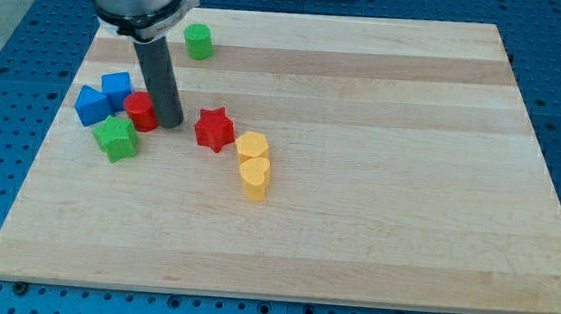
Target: Move the yellow hexagon to the right a bit
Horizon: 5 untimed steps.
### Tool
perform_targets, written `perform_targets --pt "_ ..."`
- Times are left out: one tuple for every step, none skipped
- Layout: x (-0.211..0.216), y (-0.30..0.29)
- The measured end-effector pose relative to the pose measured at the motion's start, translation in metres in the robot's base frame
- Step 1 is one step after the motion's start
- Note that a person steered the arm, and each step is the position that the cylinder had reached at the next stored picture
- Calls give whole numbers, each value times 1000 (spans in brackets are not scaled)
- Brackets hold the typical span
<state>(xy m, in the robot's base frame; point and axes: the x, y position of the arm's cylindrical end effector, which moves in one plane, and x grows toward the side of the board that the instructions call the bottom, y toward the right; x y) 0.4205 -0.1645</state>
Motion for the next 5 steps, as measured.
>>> perform_targets --pt "8 -8" --pt "31 -5" --pt "53 8" --pt "55 48" --pt "55 93"
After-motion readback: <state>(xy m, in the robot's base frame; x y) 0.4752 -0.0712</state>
